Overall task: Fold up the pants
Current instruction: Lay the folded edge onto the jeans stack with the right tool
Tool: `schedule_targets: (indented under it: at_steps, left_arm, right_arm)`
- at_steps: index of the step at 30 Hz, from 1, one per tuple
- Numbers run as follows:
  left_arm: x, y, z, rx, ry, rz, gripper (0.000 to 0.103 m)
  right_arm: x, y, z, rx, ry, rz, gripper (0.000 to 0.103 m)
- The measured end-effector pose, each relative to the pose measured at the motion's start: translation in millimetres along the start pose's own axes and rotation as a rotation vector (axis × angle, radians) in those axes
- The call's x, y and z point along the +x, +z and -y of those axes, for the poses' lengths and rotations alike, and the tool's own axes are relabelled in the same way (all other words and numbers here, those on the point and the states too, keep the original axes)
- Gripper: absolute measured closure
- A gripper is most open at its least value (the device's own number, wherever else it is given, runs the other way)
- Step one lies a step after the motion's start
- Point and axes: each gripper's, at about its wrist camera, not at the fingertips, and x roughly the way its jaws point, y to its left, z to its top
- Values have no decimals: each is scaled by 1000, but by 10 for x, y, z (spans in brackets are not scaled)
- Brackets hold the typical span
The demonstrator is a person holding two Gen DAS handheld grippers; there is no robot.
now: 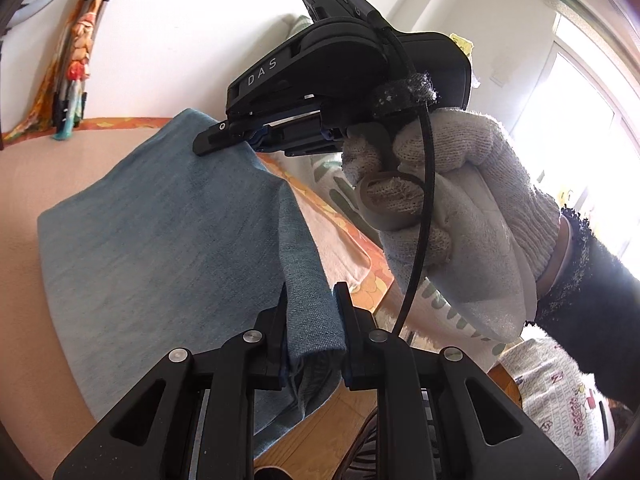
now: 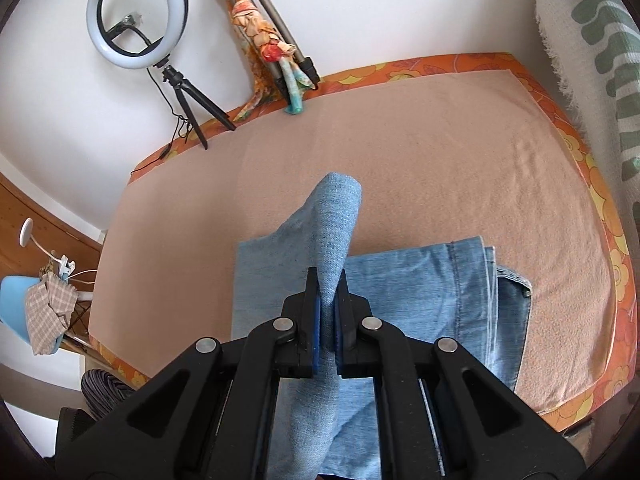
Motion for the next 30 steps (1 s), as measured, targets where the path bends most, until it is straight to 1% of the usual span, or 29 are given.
schedule_targets:
  at_steps: [5, 10, 17, 20, 24, 30]
  left_arm:
    - [258, 55, 23, 17, -21, -42, 87]
    - [504, 164, 23, 39, -40, -71, 87]
    - [782, 258, 33, 59, -67, -105, 87]
    - [925, 305, -65, 62, -68, -124, 87]
    - [1093, 291, -154, 62, -66, -163, 87]
    - [1320, 280, -175, 54, -61, -186, 87]
  right_arm:
    - [-22, -35, 331, 49, -24, -1, 97]
    - [-104, -53, 499, 43, -52, 12, 97]
    - [-157, -80, 819, 72, -77, 12, 98]
    - [-94, -104, 951, 82, -88, 0, 98]
    - [101, -167, 1149, 102, -94, -39, 98]
    - [319, -219, 1313, 117, -71, -73, 98]
